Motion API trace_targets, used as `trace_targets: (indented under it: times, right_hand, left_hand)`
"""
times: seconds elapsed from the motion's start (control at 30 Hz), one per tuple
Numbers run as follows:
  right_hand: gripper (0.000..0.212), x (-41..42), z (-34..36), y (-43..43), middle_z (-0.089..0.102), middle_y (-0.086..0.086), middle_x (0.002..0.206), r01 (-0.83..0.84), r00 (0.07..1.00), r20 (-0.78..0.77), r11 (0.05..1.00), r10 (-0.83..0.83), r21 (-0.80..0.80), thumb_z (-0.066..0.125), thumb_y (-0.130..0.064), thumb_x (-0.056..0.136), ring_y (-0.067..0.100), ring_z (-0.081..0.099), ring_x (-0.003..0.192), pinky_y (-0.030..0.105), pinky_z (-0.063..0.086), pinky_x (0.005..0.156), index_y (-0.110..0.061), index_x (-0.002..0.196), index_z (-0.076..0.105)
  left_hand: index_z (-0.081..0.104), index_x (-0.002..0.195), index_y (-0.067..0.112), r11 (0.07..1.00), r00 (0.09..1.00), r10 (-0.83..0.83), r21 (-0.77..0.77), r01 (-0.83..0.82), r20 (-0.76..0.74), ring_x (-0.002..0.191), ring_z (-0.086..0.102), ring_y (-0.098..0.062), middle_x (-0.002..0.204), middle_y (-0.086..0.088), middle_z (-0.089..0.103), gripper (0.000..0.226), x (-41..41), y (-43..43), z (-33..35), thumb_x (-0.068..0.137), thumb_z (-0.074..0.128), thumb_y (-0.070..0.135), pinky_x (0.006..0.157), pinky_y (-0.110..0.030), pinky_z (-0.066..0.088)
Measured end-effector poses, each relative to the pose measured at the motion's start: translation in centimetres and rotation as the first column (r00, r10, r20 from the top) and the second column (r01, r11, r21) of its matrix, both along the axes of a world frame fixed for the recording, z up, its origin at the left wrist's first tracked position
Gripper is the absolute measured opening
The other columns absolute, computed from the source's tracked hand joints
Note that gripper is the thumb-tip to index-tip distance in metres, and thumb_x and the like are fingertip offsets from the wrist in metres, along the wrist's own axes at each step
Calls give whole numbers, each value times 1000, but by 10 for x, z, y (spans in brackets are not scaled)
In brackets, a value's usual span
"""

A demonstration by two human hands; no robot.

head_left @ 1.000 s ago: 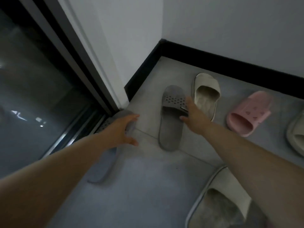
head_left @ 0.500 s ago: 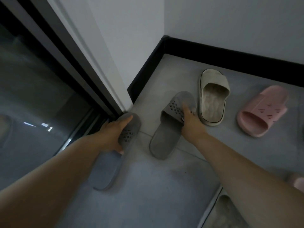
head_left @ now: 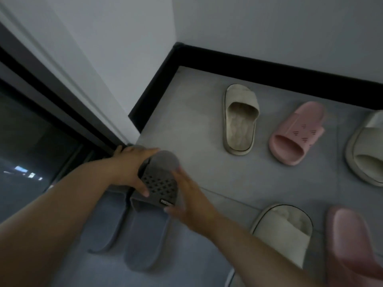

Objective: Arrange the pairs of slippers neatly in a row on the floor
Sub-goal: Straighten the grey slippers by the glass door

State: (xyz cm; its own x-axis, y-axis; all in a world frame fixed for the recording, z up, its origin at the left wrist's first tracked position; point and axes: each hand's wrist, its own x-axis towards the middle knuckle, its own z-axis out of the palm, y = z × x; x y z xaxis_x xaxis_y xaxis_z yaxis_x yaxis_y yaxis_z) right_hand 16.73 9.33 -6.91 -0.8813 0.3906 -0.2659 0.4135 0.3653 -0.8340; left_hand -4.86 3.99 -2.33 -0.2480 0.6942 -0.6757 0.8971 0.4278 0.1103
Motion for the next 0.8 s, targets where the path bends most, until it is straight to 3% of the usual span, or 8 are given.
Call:
trace_targets:
  times: [0.07,0.13,0.27,0.43,0.6,0.7,0.77,0.8]
  right_hand:
    - [75,15,7,50,10,5,157,97,995,-8,977,-97,189,61,-30,86,18,13,144,15,5,110,-16,145,17]
    - [70,29,13,111,21,12,154,205,973,31,915,-230,347,60,-24,87,25,22,141,25,14,112,-10,144,21]
    - [73,41,24,208,31,17,148,266,910,157,829,-385,491,61,-15,84,37,33,132,41,27,107,-7,143,20]
    - [83,20,21,261,34,22,146,147,936,210,855,-283,498,61,-15,84,39,35,132,42,30,106,-10,147,6]
    - [90,2,8,275,31,23,147,55,911,352,910,-214,412,58,-18,87,40,38,130,42,31,106,-21,146,-11]
    - [84,8,-6,248,29,17,150,-110,909,405,886,-93,450,55,-16,89,39,19,140,44,15,115,-19,147,-6]
    - [76,20,-17,229,32,14,148,-124,947,314,813,-75,569,52,-14,89,40,21,138,46,13,114,-18,148,3]
    - [70,25,-17,225,33,15,145,2,972,185,791,-145,611,50,-11,89,41,30,131,46,23,109,-19,147,11]
  left_hand:
    - [3,143,42,998,996,3,62,-9,93,141,18,-21,154,1,20,126,16,16,3,45,82,57,117,-38,13]
    - [10,144,38,987,982,32,148,-61,186,139,23,-21,152,1,26,118,35,28,7,52,83,48,116,-35,21]
    - [18,144,27,953,925,-12,283,-104,380,139,23,-14,151,4,27,101,99,37,2,65,79,37,113,-23,18]
    - [5,147,21,962,856,-239,232,145,458,141,16,-17,156,-1,16,102,189,45,-14,73,73,35,114,-26,15]
    - [2,147,23,982,821,-175,158,104,544,141,15,-15,157,3,10,101,213,34,-13,75,72,32,115,-29,16]
    - [-2,146,27,985,815,-142,157,64,562,141,14,-13,157,6,9,103,215,27,-12,75,72,33,115,-28,16]
    - [-3,146,30,986,821,-133,158,52,556,140,12,-10,156,10,8,104,218,24,-14,74,72,34,112,-23,14]
    - [-4,145,32,985,821,-139,163,57,553,139,12,-9,156,12,9,105,220,24,-15,74,73,34,110,-21,14]
